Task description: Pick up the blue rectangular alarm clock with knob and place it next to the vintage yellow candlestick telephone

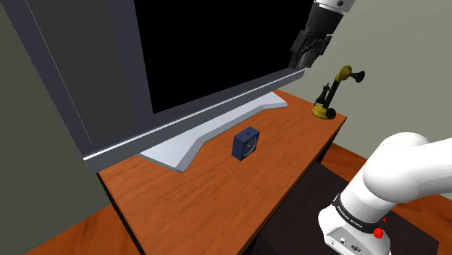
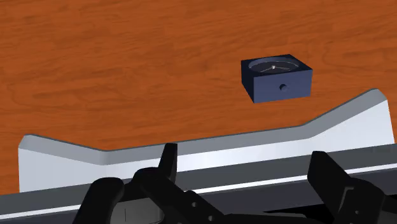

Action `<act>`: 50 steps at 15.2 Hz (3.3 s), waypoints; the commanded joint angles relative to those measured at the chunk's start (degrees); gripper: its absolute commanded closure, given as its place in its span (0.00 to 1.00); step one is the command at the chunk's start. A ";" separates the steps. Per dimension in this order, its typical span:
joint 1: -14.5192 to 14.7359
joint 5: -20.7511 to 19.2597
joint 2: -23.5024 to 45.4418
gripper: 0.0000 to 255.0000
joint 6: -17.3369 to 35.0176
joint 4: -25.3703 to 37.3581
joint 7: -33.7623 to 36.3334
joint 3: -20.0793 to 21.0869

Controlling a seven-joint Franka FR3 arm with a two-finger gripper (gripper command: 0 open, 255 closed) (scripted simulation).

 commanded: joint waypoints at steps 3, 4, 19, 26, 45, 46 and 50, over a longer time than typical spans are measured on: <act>-1.52 1.20 -0.84 0.00 2.42 -3.70 7.00 3.05; -2.24 1.87 -1.08 0.00 3.62 -5.37 10.50 4.63; -12.26 12.95 12.25 0.00 23.77 -16.13 63.87 30.63; -16.87 12.91 22.32 0.00 31.97 -15.61 79.43 38.52; -17.62 12.11 25.78 1.00 37.29 -17.64 80.32 40.10; -17.62 12.10 25.79 1.00 37.30 -17.63 80.32 40.11; -17.46 12.31 25.11 1.00 36.34 -17.31 80.12 39.81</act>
